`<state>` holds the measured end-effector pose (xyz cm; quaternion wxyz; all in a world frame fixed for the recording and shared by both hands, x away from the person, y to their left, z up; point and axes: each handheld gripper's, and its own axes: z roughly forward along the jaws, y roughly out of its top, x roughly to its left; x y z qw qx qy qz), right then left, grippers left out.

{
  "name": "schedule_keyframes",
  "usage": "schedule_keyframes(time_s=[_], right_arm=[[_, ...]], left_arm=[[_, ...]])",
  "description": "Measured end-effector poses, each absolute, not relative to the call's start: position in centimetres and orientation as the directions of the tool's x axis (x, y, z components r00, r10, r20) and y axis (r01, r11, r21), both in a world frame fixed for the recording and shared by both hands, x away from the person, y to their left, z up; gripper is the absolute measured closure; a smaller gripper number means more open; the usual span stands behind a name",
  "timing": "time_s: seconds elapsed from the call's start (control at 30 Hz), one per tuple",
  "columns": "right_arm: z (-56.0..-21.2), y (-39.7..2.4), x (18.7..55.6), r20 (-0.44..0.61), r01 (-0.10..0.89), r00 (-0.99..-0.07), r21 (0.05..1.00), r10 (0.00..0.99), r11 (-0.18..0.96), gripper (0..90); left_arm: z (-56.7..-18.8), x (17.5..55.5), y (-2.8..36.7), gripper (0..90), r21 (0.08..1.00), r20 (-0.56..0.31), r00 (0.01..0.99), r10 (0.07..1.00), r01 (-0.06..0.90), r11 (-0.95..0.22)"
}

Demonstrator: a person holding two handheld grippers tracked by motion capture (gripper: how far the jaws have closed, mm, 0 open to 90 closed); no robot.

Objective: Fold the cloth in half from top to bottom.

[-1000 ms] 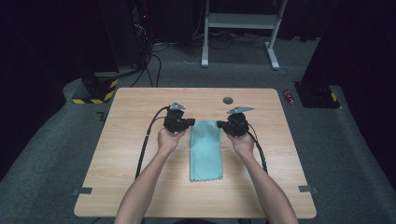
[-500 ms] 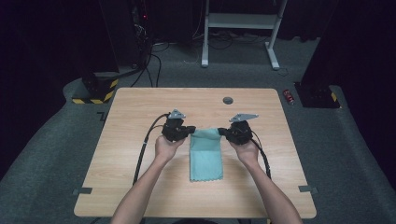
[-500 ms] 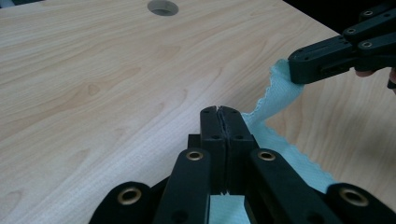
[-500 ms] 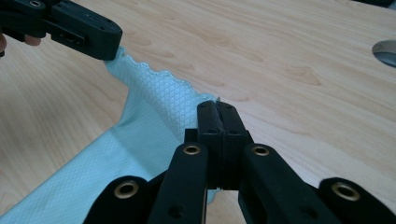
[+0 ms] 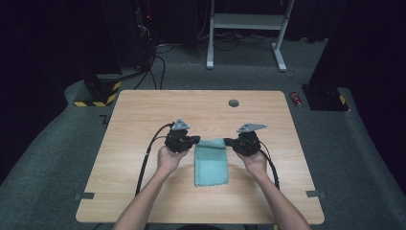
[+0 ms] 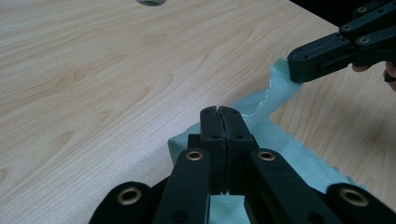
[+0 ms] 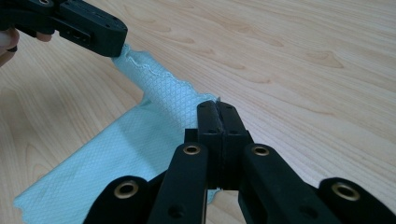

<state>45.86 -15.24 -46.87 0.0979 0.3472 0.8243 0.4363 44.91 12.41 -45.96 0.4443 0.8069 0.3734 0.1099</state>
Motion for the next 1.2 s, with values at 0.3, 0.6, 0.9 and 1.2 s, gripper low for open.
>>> schedule_keyframes(time_s=[0.3, 0.6, 0.9, 1.2], right_arm=[[-47.2, -15.4, 44.8, 0.133, 0.478, -0.752, 0.785, 0.645, 0.395, 90.0], [-47.5, -15.5, 43.6, 0.119, 0.460, -0.770, 0.785, 0.627, 0.416, 90.0], [-47.6, -15.5, 42.6, 0.136, 0.462, -0.782, 0.780, 0.608, 0.421, 90.0], [-48.2, -15.3, 41.6, 0.141, 0.461, -0.793, 0.775, 0.593, 0.432, 90.0]], left_arm=[[-46.3, 43.7, 12.3, 89.1, 0.808, -0.148, 0.707, 0.692, 0.490, -0.328], [-46.1, 42.6, 12.4, 88.9, 0.811, -0.141, 0.725, 0.675, 0.475, -0.341], [-46.4, 41.4, 12.2, 88.9, 0.806, -0.140, 0.738, 0.660, 0.472, -0.357], [-46.8, 40.3, 12.1, 88.9, 0.798, -0.128, 0.756, 0.642, 0.463, -0.386]])
